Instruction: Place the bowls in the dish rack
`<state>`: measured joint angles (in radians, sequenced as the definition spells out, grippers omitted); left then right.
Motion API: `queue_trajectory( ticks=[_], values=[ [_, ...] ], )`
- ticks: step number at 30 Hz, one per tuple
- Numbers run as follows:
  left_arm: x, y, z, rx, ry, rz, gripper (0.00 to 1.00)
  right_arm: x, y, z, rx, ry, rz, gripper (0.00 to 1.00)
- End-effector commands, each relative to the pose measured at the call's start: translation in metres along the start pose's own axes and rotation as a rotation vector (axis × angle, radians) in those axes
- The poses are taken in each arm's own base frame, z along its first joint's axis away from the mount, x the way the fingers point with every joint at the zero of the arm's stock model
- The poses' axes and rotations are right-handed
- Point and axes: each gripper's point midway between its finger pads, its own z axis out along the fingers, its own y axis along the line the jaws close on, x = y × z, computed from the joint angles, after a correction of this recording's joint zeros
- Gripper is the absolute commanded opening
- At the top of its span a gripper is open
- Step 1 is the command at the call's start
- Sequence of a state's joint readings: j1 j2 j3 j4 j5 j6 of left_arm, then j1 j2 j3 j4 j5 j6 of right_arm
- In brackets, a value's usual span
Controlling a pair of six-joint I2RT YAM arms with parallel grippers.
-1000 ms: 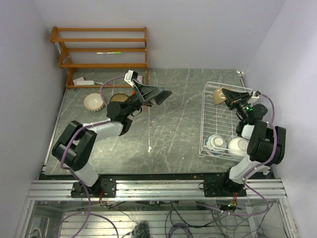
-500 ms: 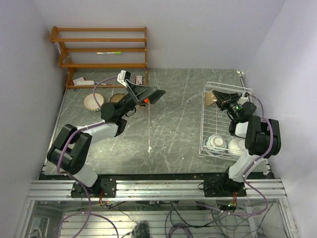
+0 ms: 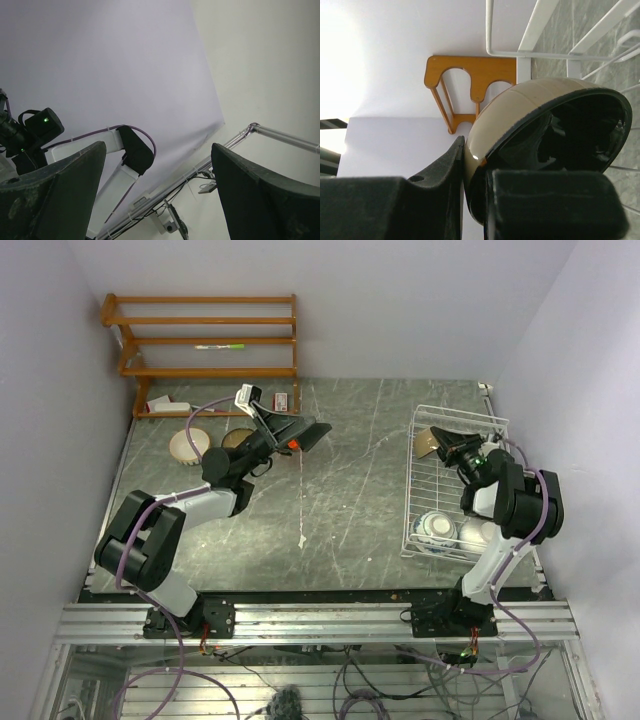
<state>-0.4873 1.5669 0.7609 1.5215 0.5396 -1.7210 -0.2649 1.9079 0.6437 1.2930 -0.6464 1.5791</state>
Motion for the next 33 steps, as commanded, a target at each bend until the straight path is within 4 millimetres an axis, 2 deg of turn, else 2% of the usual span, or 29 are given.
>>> queue_trajectory(
  ticks=[1, 2, 13, 21, 27, 29, 33],
  values=[
    [0.01, -0.046, -0.008, 0.18, 0.037, 0.132, 0.97, -0.009, 0.005, -0.005, -0.044, -0.012, -0.046, 0.0],
    [0.01, -0.044, -0.008, 0.177, 0.036, 0.13, 0.97, -0.008, 0.001, -0.007, -0.033, -0.01, -0.04, 0.01],
    [0.009, -0.034, -0.01, 0.155, 0.026, 0.12, 0.97, -0.01, -0.008, -0.018, 0.069, -0.017, -0.063, 0.45],
    [0.008, -0.028, -0.012, 0.14, 0.021, 0.109, 0.97, -0.009, -0.015, -0.026, 0.106, -0.025, -0.059, 0.43],
    [0.01, -0.03, -0.012, 0.143, 0.024, 0.111, 0.97, -0.01, -0.002, -0.026, 0.117, -0.017, -0.102, 0.45],
    [0.01, -0.031, -0.013, 0.144, 0.024, 0.111, 0.97, -0.013, -0.002, -0.027, 0.179, -0.022, -0.142, 0.47],
    [0.01, -0.033, -0.013, 0.146, 0.026, 0.113, 0.97, -0.028, 0.015, -0.034, 0.296, -0.084, -0.302, 0.58]
  ],
)
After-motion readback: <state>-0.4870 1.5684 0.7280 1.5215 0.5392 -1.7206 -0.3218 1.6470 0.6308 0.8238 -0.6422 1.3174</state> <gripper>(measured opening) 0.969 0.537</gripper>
